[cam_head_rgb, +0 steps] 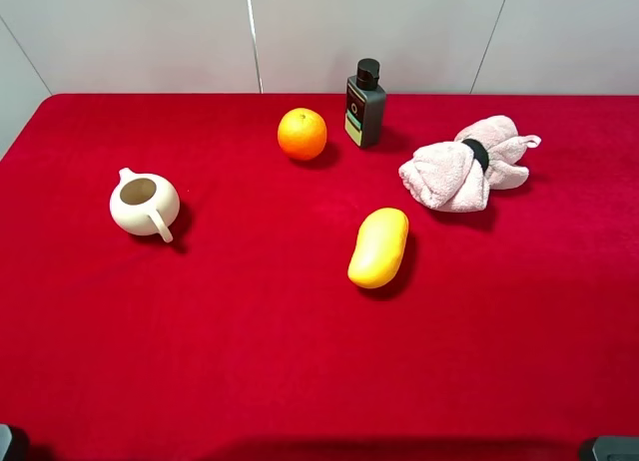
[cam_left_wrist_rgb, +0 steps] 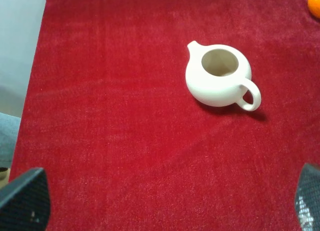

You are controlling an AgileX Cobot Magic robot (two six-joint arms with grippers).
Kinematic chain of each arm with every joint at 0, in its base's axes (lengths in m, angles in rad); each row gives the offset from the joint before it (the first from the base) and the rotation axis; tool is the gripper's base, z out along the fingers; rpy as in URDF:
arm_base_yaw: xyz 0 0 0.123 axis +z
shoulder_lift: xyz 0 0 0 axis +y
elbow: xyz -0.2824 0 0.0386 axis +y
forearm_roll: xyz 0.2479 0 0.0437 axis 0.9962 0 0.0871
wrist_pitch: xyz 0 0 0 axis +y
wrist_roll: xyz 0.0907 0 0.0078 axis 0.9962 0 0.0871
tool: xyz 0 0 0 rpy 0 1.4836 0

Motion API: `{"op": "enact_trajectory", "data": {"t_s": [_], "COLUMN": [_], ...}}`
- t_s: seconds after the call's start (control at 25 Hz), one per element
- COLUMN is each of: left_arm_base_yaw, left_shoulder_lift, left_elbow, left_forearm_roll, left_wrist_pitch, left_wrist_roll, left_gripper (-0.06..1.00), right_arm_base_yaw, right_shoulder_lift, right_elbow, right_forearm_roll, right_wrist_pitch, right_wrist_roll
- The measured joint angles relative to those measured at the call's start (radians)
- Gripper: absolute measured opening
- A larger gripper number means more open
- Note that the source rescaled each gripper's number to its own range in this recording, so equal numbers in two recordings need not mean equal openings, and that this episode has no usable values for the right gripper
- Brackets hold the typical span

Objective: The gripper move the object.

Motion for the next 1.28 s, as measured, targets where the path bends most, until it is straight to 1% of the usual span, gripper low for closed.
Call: {"op": "enact_trajectory", "data": {"t_s": [0.6, 0.8, 1.0, 1.28], "left_arm_base_yaw": [0.000, 0.000, 0.000, 0.000], "left_shoulder_lift": [0.000, 0.005, 0.087, 0.280], "left_elbow": [0.000, -0.026, -0.080, -0.137], "left_forearm_roll": [0.000, 0.000, 0.000, -0.001], "left_wrist_pitch": [0.000, 0.008, 0.015, 0.016], "left_wrist_roll": [-0.001, -0.001, 0.002, 0.043], "left_gripper": [0.98, 0.98, 0.98, 0.98], "right_arm_base_yaw": [0.000, 0.000, 0.000, 0.000], "right_shoulder_lift": [0.000, 0.000, 0.000, 0.000], "right_elbow": [0.000, 0.000, 0.000, 0.000], "right_forearm_roll": [0.000, 0.000, 0.000, 0.000], "right_wrist_pitch": [0.000, 0.000, 0.000, 0.000], "right_wrist_roll": [0.000, 0.000, 0.000, 0.000]}}
